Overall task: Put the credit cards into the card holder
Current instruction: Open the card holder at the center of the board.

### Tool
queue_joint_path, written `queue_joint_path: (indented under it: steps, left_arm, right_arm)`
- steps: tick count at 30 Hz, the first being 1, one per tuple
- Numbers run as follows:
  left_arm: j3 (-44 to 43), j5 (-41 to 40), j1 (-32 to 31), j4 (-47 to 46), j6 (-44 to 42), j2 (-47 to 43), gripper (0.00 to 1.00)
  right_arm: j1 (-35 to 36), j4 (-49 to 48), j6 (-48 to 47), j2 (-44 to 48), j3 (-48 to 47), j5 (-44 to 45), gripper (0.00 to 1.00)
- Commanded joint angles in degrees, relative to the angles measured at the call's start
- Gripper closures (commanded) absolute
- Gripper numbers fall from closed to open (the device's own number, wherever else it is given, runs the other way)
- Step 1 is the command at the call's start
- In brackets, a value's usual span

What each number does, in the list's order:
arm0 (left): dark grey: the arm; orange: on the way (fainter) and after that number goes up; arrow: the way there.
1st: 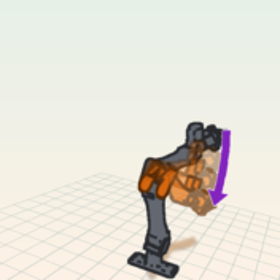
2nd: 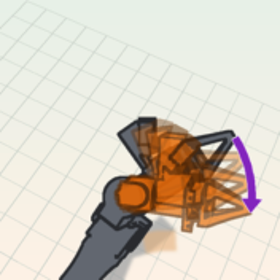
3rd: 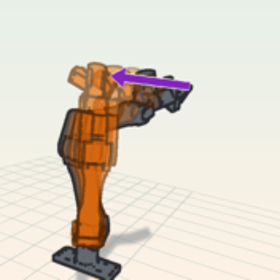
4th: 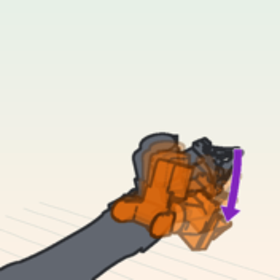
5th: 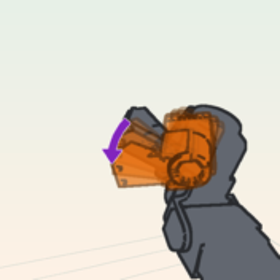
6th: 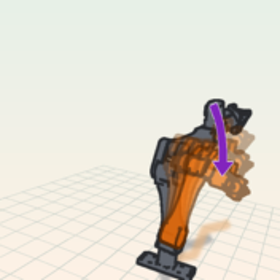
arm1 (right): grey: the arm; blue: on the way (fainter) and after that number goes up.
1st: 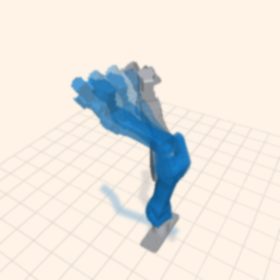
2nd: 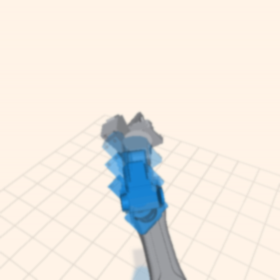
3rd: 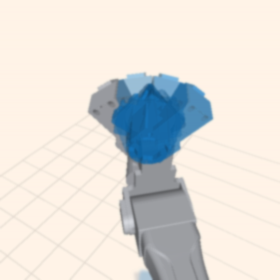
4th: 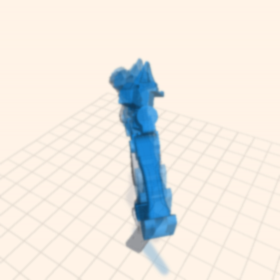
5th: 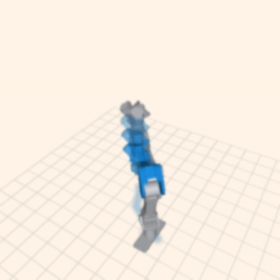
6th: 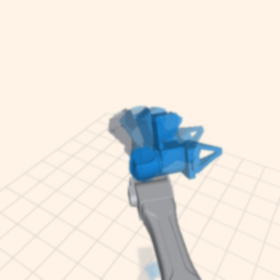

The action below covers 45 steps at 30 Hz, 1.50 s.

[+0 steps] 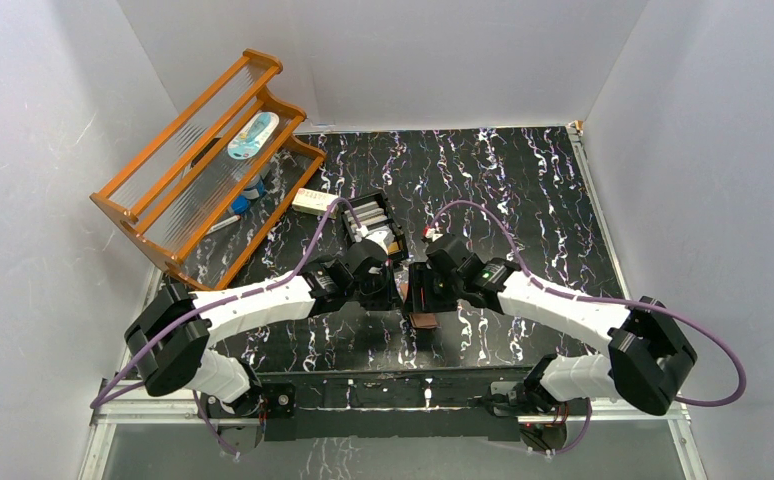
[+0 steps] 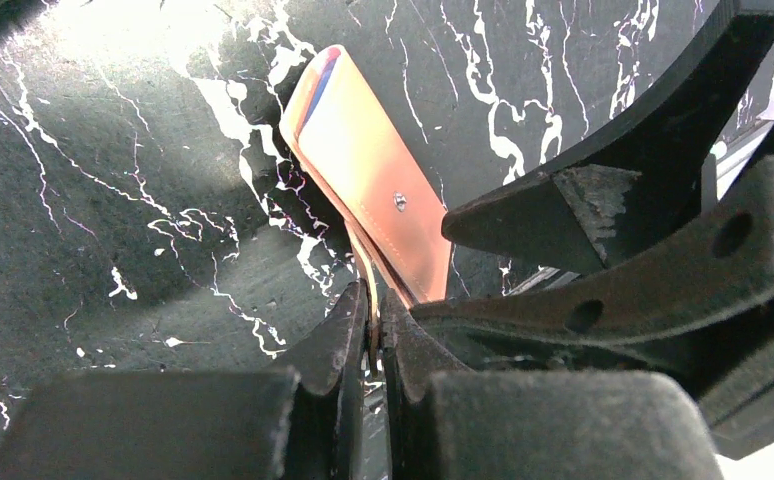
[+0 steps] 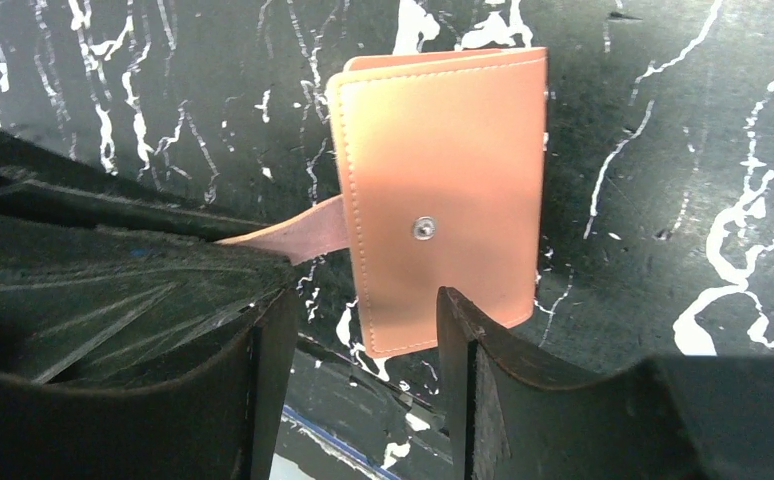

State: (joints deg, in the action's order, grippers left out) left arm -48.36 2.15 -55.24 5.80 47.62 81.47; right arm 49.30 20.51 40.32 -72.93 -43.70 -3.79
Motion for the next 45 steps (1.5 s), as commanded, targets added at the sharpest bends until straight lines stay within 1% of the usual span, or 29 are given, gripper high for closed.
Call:
queue_joint_path:
  steps: [1, 8, 12, 14, 15, 18, 26, 30, 36, 42, 45]
  left_arm:
    - [0.32, 0.57, -0.22, -1.11, 0.41, -1.81, 1.00]
    - [1.02, 0.64, -0.22, -0.97, 0.64, -2.85, 1.00]
    - [1.40, 0.18, -0.22, -0.36, 0.63, -2.81, 1.00]
    - [1.94, -0.61, -0.24, 0.26, 0.48, -4.55, 1.00]
    - [2.57, -1.95, -0.22, 1.61, 0.46, -5.55, 1.00]
    - [2.98, -2.98, -0.24, 3.38, 0.40, -6.26, 1.00]
    - [5.55, -6.60, -0.22, 7.34, 0.45, -8.42, 1.00]
    - [7.59, -8.58, -0.22, 9.11, 0.63, -9.96, 1.00]
    - [8.58, -11.14, -0.24, 11.63, 0.05, -10.42, 1.00]
    - [9.67, -11.85, -0.23, 12.04, -0.46, -10.89, 0.99]
    - [9.86, -12.35, -0.22, 12.47, -0.43, -10.97, 0.99]
  right_arm:
    - [0.39, 3.43, 0.09, -1.52, -3.72, 5.47, 0.40]
    - [0.38, 4.63, -0.57, -2.71, -4.60, 7.80, 0.42]
    - [0.41, 7.28, -0.74, -2.94, -5.73, 11.49, 0.48]
    - [0.42, 8.98, -0.89, -2.70, -6.19, 13.88, 0.50]
    - [0.38, 11.31, -0.70, -1.66, -6.93, 17.35, 0.52]
    - [0.24, 12.32, -0.61, -0.38, -6.72, 19.46, 0.54]
    - [-0.44, 14.18, 0.69, -0.59, -4.77, 21.72, 0.55]
    - [-0.69, 13.40, 1.06, -0.55, -3.54, 21.37, 0.55]
    - [-0.74, 8.81, 2.89, -1.87, 0.65, 18.70, 0.53]
    - [-0.69, 2.96, 4.45, -3.33, 4.61, 13.52, 0.55]
    - [-0.69, 2.68, 5.01, -4.62, 4.40, 12.30, 0.56]
